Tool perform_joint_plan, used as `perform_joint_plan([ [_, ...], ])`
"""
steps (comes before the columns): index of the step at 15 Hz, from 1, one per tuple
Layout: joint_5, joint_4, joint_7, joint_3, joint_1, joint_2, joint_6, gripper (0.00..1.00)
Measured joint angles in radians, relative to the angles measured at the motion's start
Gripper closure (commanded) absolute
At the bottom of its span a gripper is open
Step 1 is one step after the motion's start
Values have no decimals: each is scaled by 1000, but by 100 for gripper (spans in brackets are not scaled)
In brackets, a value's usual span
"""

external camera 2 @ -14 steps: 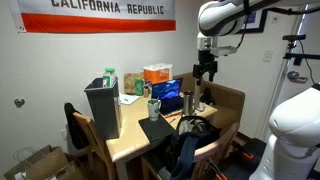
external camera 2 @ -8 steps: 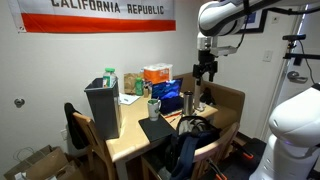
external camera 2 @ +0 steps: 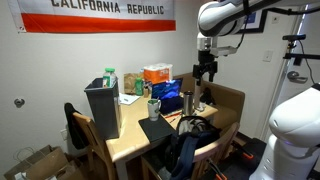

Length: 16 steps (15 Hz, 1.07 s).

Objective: Put the spoon in the cup, the cup in the bag and close the laptop

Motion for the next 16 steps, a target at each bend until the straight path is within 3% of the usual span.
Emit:
perform_joint_plan([
  [5,1,19,98,7,-1,131,171,0],
  [10,-1,105,263,34,-12,414,428,0],
  [16,-80,238,437,10,-26,720,621,0],
])
